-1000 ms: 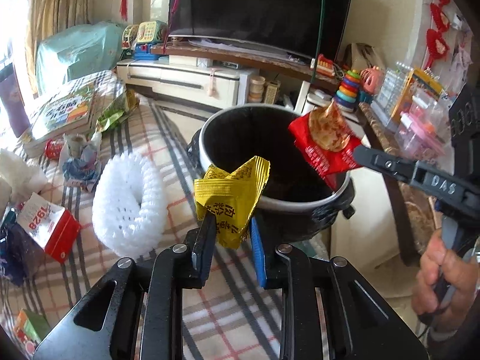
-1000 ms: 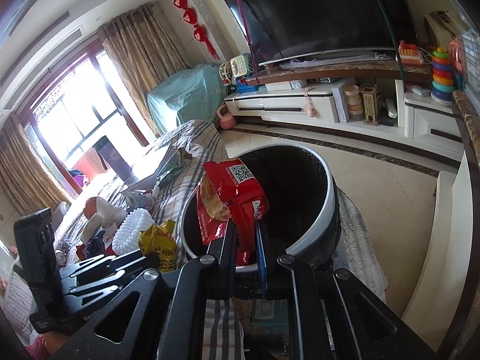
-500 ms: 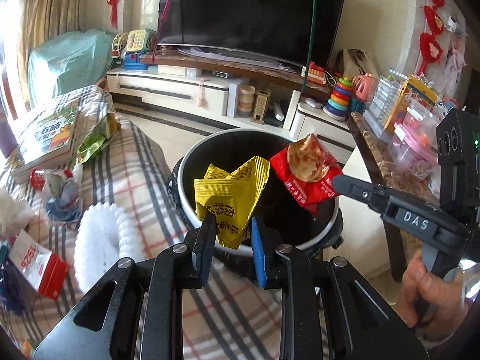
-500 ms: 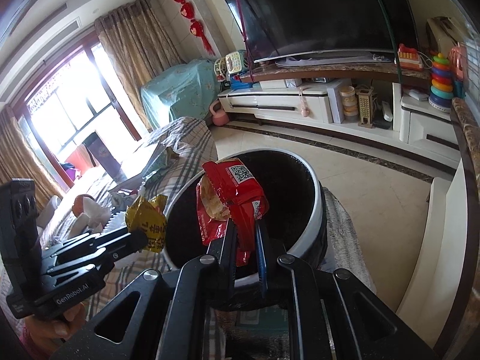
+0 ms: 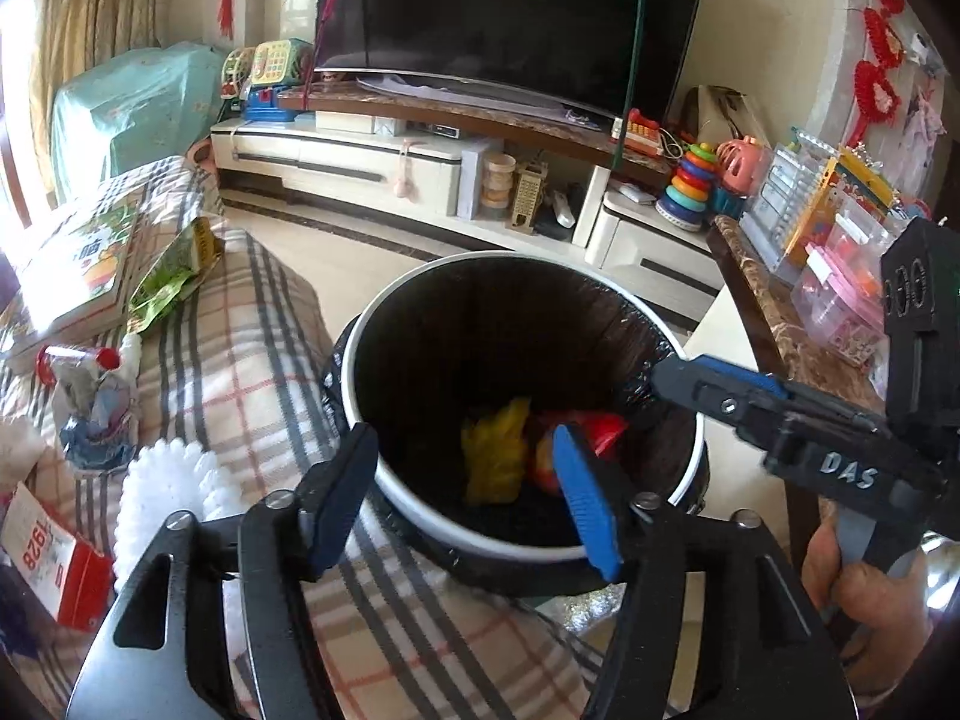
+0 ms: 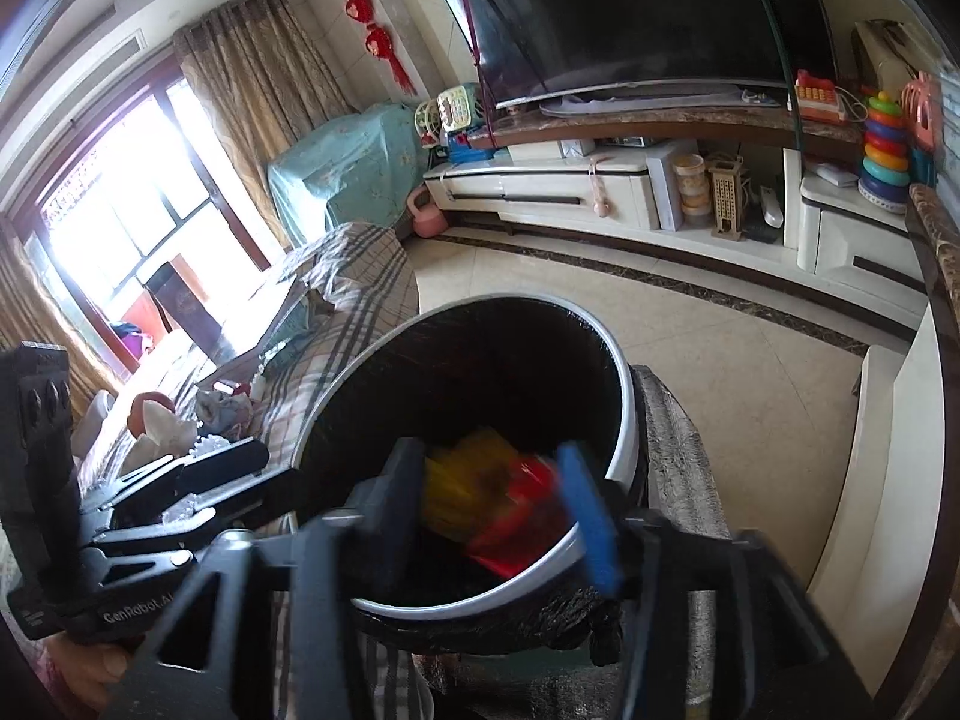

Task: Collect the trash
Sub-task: 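Open the left tool over the bin while the right tool releases the red bag, then move both open tools back over the bed toward the green carton, then grasp the green milk carton with the left tool while the right tool grasps the white foam net, then carry the green carton in the left tool while the right tool carries the foam net over the bin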

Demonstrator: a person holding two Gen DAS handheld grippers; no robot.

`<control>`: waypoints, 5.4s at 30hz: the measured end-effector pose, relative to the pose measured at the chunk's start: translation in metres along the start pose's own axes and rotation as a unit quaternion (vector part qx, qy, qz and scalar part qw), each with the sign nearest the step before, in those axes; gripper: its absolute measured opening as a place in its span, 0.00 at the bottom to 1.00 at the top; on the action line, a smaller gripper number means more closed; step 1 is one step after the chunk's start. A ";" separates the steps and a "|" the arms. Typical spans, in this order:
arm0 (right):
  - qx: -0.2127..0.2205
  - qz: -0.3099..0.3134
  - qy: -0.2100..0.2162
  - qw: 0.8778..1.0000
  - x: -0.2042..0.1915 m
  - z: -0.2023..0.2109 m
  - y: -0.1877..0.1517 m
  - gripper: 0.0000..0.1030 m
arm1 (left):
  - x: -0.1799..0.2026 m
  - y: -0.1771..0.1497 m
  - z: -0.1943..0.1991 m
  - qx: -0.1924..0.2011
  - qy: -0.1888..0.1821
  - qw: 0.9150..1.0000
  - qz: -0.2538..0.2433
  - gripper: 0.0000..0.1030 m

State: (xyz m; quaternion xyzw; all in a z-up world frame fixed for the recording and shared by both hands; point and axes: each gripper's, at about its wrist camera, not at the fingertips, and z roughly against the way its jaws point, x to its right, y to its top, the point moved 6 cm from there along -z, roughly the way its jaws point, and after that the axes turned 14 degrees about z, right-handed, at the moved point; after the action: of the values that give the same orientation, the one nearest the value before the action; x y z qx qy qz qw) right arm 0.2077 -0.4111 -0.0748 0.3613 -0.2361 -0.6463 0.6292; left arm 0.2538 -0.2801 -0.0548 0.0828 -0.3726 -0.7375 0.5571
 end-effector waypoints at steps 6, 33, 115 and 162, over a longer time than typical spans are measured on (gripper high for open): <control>0.017 -0.003 0.005 1.000 -0.008 0.010 -0.001 0.78 | -0.015 -0.014 0.016 0.005 0.004 1.000 0.021 0.66; 0.019 0.073 0.062 0.995 -0.139 0.011 -0.027 0.90 | -0.132 -0.078 0.130 0.076 0.076 0.984 0.143 0.70; -0.003 0.077 0.077 0.994 -0.150 -0.004 -0.041 0.26 | -0.149 -0.112 0.095 0.033 0.129 0.982 0.134 0.54; 0.015 0.013 -0.008 1.000 -0.029 0.013 -0.008 0.25 | -0.008 -0.016 0.041 0.064 -0.006 0.998 0.023 0.51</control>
State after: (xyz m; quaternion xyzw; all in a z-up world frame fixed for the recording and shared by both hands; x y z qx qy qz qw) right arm 0.1906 -0.3834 -0.0679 0.3624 -0.2553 -0.6372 0.6305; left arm 0.2226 -0.2528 -0.0386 0.1057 -0.4242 -0.6996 0.5652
